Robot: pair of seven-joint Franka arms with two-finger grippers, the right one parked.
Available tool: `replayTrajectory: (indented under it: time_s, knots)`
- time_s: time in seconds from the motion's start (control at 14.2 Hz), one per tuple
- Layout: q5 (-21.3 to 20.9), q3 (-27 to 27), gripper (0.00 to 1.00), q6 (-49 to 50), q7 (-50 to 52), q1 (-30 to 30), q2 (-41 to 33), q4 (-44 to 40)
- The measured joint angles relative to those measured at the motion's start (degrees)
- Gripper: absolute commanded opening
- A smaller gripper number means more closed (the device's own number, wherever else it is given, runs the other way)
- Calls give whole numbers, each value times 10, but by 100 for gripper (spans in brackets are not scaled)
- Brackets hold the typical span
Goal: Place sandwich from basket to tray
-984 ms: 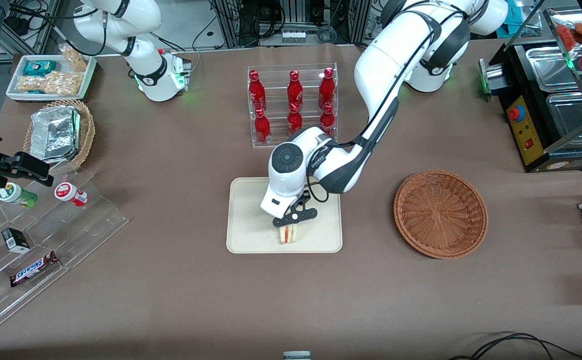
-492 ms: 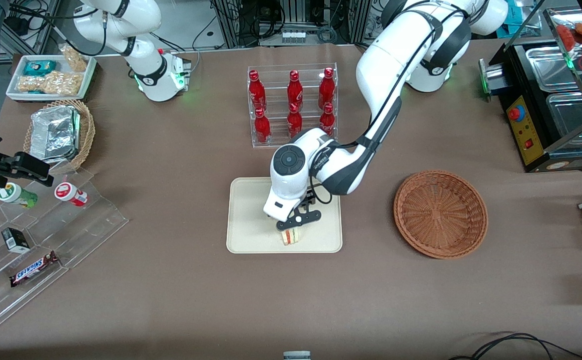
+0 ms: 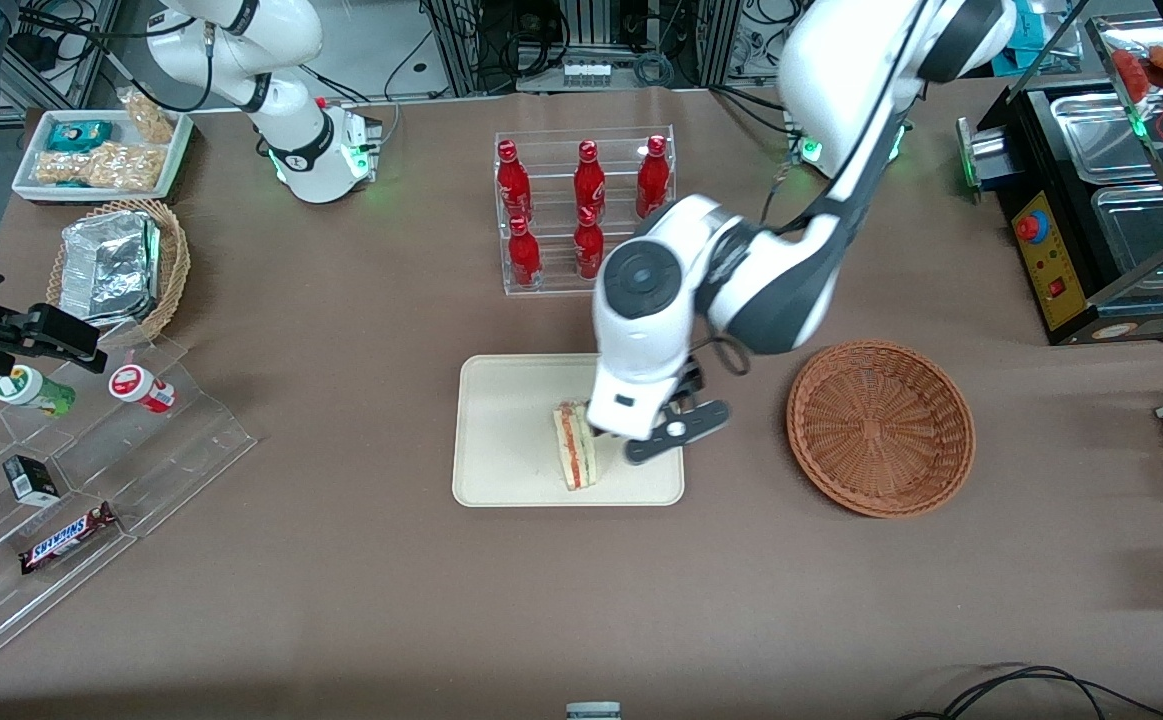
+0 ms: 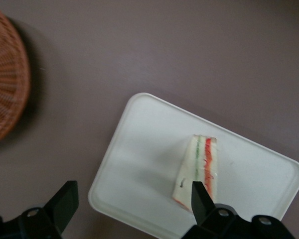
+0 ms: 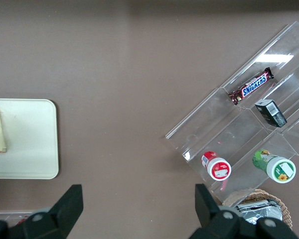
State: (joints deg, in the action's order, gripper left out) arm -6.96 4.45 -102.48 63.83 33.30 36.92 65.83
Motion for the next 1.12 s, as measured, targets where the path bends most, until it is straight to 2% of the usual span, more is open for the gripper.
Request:
replayTrajectory:
  time_s: [0.28,0.42,0.63,0.84,1.12]
  knots:
    - [11,0,100,7,-7,-57,-103,105]
    - [30,-1,100,10,-54,-89,-156,160]
    - [79,-3,100,84,-196,-165,-223,202]
    - [86,-5,100,167,-339,-252,-260,218]
    - [87,-6,100,218,-510,-353,-269,229]
